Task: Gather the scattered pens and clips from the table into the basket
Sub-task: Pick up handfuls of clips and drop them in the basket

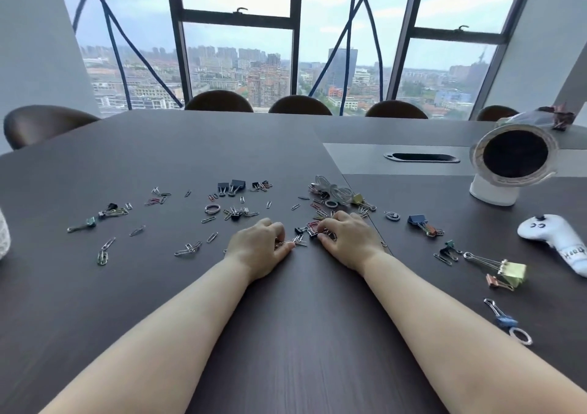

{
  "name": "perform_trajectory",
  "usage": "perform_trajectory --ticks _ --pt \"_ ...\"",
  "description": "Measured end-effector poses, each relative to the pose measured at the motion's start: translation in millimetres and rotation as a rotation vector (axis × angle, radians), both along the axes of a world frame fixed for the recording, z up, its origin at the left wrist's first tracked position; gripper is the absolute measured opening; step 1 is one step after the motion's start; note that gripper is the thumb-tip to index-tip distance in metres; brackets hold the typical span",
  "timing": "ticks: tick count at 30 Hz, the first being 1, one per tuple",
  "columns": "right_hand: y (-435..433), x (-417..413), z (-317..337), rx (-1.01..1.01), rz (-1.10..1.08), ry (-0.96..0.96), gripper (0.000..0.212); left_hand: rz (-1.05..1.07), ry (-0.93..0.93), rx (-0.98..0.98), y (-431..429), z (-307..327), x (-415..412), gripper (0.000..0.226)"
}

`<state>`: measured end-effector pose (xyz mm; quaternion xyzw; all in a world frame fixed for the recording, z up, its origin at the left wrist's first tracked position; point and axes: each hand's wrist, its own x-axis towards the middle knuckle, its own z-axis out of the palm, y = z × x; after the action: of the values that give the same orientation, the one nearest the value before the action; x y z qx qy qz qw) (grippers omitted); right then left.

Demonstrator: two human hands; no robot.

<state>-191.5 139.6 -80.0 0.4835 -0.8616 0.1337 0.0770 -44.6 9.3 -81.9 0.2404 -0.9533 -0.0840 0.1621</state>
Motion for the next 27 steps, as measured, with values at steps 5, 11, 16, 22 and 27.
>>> perform_trajectory --ticks 5,11,16,22,27 --pt "2.9 14.5 0.6 -0.044 -0.006 0.126 0.029 0.049 0.038 -0.047 5.6 1.5 4.2 0.034" --pt "-4.4 50.4 6.3 -0.047 0.124 0.207 0.05 0.084 0.03 0.034 -0.3 12.7 22.9 0.036" --pt "-36.7 74.0 24.9 -0.291 0.104 -0.074 0.04 0.113 0.177 0.073 -31.4 36.6 88.4 0.041" --pt "-130.0 152.9 80.0 -0.56 0.207 -0.493 0.047 0.265 0.406 -0.071 -95.2 94.2 191.5 0.049" --pt "-207.5 230.0 118.4 -0.631 0.397 -0.567 0.047 0.377 0.456 -0.216 -156.5 139.2 272.7 0.035"
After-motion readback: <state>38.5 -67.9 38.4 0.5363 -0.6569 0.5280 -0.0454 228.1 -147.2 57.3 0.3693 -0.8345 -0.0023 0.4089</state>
